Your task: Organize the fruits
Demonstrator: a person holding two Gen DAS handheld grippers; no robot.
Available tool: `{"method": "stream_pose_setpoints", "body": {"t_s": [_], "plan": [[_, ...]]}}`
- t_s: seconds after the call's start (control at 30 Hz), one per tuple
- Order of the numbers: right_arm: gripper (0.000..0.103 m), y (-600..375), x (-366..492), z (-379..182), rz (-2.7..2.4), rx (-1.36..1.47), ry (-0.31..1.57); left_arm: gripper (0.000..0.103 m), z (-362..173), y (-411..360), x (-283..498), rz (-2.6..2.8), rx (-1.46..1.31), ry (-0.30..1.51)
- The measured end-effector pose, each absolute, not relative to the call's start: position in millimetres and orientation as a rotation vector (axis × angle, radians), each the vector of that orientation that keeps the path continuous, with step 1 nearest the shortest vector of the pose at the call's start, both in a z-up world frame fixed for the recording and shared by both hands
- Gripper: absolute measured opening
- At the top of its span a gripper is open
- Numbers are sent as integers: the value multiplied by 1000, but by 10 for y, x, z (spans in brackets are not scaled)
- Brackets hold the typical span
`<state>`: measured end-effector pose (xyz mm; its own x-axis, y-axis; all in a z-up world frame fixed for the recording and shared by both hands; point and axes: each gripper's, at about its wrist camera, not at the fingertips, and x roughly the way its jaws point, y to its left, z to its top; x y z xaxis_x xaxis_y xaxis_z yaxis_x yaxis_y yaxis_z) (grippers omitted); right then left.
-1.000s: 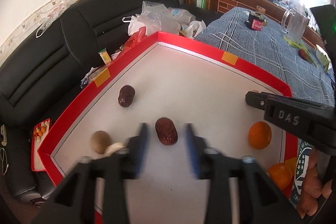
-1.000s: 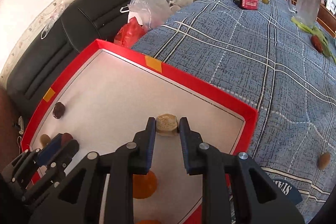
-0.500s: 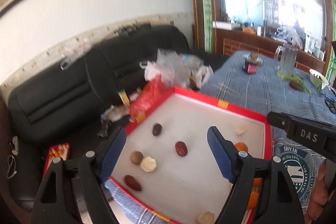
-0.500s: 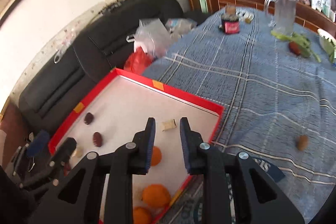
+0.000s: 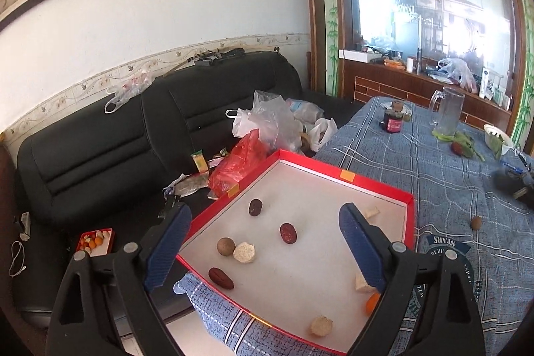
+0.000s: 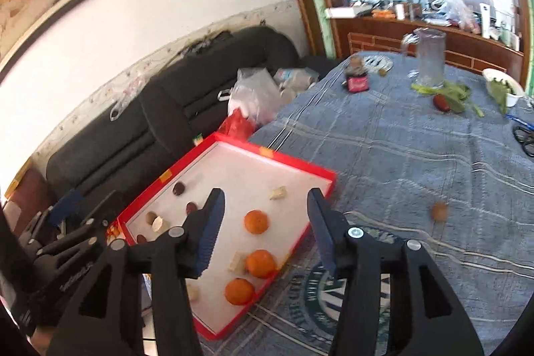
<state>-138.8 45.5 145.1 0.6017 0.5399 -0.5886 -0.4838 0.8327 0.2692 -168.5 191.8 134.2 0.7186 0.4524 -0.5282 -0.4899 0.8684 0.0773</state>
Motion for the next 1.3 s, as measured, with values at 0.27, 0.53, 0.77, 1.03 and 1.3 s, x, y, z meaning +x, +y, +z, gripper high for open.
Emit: {"method": "stream_pose_setpoints", "body": {"t_s": [0.27,0.53,0.77,1.03,1.3], "plan": [[61,-882,-1404,1773,361,145,548,91,1285,1642,-1565,458,-64,588],[65,-1362,-1440,1646,314,245,563,95,1385,1390,-1558,408,6,540],[65,-1270,-1502,1543,374,275,570,102,1437,1342,-1624,396,-4,479],[73,-706,-1850,1503,429,158,497,102,1368,1423,-1621,444,-8,491],[94,-152,-2142,1506,493,90,445,102,1357,1760,-1760,598,-20,490]]}}
